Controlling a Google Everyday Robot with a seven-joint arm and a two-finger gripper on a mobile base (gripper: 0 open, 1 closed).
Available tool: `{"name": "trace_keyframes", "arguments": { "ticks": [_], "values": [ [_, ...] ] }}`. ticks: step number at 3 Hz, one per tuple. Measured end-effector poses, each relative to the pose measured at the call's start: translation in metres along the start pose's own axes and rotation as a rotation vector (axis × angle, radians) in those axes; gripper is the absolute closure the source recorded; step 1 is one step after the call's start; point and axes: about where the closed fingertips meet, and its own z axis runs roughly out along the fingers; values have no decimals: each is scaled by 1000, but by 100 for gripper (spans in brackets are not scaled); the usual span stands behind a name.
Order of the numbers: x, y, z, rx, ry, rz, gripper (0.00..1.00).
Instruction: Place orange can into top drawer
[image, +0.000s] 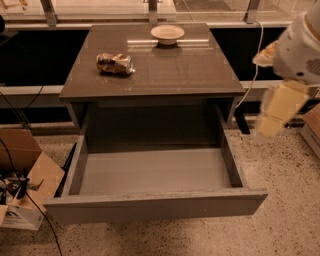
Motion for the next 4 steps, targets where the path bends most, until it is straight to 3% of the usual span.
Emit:
{"name": "trace_keyframes", "arguments": {
  "ticks": [1, 2, 3, 4],
  "values": [
    [-48, -23, 23, -35, -156, 0, 0],
    [-92, -46, 49, -79, -271, 24, 0],
    [-138, -74, 73, -112, -330, 28, 0],
    [-148, -74, 73, -113, -340, 14, 0]
  ]
}}
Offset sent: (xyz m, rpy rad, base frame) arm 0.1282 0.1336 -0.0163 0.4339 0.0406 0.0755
